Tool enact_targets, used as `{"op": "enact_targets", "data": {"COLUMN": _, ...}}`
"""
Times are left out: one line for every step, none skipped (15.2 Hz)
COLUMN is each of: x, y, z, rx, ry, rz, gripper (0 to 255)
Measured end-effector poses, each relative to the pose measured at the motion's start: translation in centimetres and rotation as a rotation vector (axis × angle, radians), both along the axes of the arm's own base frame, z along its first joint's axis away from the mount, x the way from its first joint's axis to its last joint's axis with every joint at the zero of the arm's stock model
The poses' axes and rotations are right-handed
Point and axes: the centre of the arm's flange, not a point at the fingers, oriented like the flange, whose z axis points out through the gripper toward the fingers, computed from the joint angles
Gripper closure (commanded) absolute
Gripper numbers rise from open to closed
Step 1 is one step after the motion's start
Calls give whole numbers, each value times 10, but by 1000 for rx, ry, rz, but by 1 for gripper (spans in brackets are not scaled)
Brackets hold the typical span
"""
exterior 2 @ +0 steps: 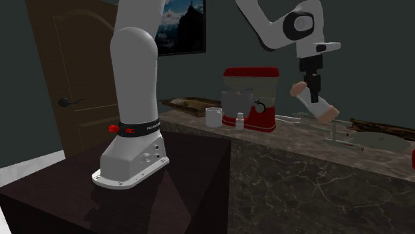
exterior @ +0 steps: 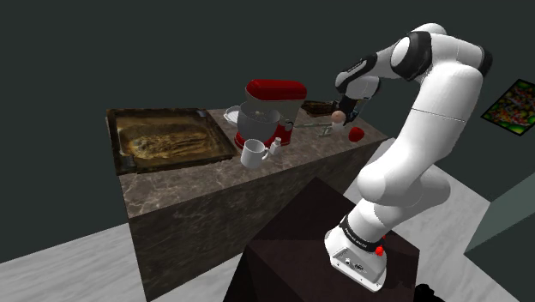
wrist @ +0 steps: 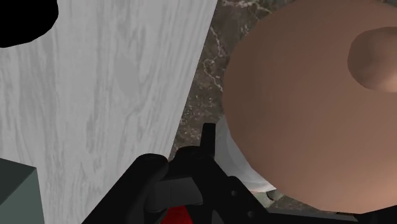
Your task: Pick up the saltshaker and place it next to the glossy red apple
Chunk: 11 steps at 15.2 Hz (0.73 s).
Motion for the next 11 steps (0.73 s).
{"op": "enact_targets", "data": {"x": -2, "y": -14, "z": 2, "rx": 0, "ry": 0, "rz": 0, "gripper": 255}}
{"op": "enact_targets", "data": {"x": -6, "y": -25, "z": 2, "rx": 0, "ry": 0, "rz": 0, "gripper": 255}}
{"op": "enact_targets", "data": {"x": -10, "y": -42, "z": 1, "rx": 0, "ry": 0, "rz": 0, "gripper": 255}}
{"op": "enact_targets", "data": {"x": -15, "y": -53, "z": 1, "rx": 0, "ry": 0, "rz": 0, "gripper": 255}}
{"op": "enact_targets", "data": {"x": -15, "y": -65, "z": 1, "rx": 0, "ry": 0, "rz": 0, "gripper": 255}}
{"op": "enact_targets", "data": {"x": -15, "y": -76, "z": 1, "rx": 0, "ry": 0, "rz": 1, "gripper": 255}}
{"op": "enact_targets", "data": {"x": -18, "y": -91, "z": 0, "rx": 0, "ry": 0, "rz": 1, "gripper": 255}}
{"op": "enact_targets", "data": {"x": -22, "y": -103, "z": 3, "rx": 0, "ry": 0, "rz": 1, "gripper": 255}}
{"op": "enact_targets", "data": {"x": -25, "y": -118, "z": 2, "rx": -1, "ry": -1, "rz": 1, "gripper": 255}}
{"op": "enact_targets", "data": {"x": -28, "y": -129, "z": 2, "rx": 0, "ry": 0, "rz": 1, "gripper": 255}}
{"op": "enact_targets", "data": {"x": -31, "y": -143, "z": 1, "rx": 0, "ry": 0, "rz": 1, "gripper": 255}}
